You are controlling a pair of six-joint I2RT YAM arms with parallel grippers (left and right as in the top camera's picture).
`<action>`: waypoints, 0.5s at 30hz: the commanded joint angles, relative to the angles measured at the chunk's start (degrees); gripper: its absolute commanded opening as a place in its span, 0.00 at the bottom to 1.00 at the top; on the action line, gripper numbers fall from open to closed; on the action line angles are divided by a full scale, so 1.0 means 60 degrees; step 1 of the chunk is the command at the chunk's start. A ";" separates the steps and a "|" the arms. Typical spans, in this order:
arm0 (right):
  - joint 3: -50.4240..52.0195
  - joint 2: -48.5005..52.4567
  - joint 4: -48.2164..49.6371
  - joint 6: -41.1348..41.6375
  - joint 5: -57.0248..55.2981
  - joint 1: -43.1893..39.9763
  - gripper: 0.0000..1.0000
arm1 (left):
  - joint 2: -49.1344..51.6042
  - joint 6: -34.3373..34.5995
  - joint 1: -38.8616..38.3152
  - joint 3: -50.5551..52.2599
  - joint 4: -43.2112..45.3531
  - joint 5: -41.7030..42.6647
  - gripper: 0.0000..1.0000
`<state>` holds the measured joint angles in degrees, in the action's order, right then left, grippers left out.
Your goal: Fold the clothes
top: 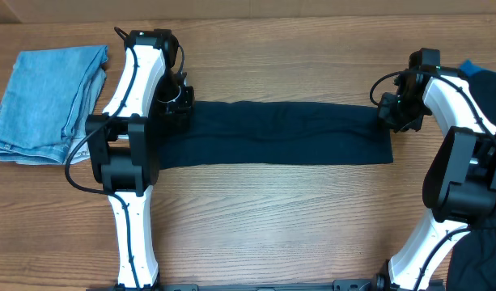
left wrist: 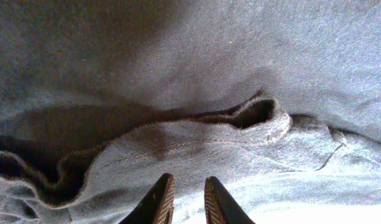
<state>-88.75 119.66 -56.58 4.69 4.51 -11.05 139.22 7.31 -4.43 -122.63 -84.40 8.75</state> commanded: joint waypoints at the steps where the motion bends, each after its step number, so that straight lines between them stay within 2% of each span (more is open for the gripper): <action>1: 0.0040 0.0011 0.0044 0.0044 0.0331 0.0025 0.19 | 0.0029 -0.0153 0.0000 0.0040 -0.0004 -0.0066 0.21; 2: 0.0040 0.0011 0.0055 0.0044 0.0328 0.0025 0.19 | 0.0029 -0.0153 0.0000 0.0040 -0.0004 -0.0066 0.21; 4: 0.0040 0.0011 0.0142 0.0004 0.0310 0.0025 0.06 | 0.0029 -0.0153 0.0000 0.0036 -0.0004 -0.0069 0.21; 5: 0.0040 0.0011 0.0255 0.0000 0.0102 0.0007 0.04 | 0.0029 -0.0153 0.0000 0.0040 -0.0004 -0.0069 0.21; 7: 0.0040 0.0011 0.0503 -0.0084 -0.0426 0.0007 0.04 | 0.0029 -0.0164 0.0000 0.0040 -0.0004 -0.0073 0.19; 10: 0.0040 0.0011 0.0863 -0.1045 -0.0750 0.0007 0.04 | 0.0029 -0.0178 0.0000 0.0040 -0.0011 -0.0510 0.11; 15: 0.0040 0.0011 0.1137 -0.1810 -0.0754 0.0007 0.04 | 0.0029 -0.0178 0.0000 0.0040 -0.0080 -0.0860 0.10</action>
<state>-88.71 119.66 -50.11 -2.22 1.30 -11.05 139.22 7.03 -4.43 -122.58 -84.66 5.74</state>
